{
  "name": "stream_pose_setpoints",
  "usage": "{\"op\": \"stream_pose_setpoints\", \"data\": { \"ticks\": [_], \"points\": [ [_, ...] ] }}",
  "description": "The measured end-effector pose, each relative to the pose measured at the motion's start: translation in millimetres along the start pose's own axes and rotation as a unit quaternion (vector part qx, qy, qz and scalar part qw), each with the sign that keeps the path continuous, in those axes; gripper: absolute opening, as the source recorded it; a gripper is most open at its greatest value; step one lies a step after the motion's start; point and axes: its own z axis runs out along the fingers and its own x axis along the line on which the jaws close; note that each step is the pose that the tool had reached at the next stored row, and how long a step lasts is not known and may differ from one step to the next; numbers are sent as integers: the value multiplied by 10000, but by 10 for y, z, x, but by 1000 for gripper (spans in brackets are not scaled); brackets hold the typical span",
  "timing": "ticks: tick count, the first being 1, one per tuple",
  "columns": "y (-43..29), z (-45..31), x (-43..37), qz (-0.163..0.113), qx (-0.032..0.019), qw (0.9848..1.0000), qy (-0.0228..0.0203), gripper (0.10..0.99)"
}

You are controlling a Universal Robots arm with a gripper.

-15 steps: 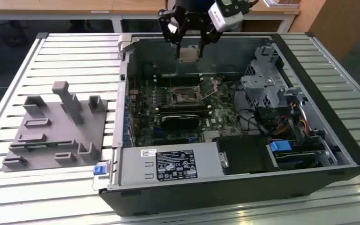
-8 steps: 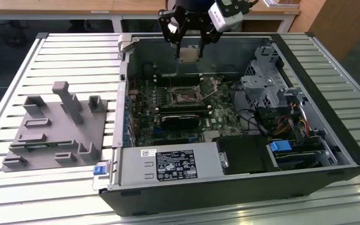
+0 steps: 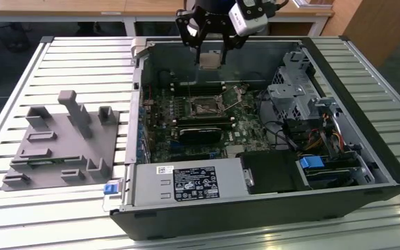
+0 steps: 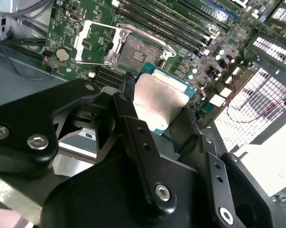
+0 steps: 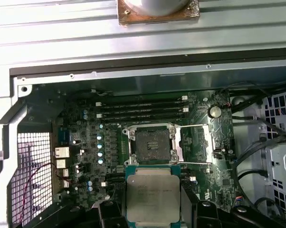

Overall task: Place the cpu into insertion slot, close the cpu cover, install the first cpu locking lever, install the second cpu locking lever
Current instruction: 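Place the cpu into insertion slot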

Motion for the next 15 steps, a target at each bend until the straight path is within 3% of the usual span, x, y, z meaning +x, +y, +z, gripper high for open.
{"op": "stream_pose_setpoints", "data": {
  "ticks": [15],
  "points": [
    [2, 4, 0, 657, -12, 9978, -59, 541]
  ]
}}
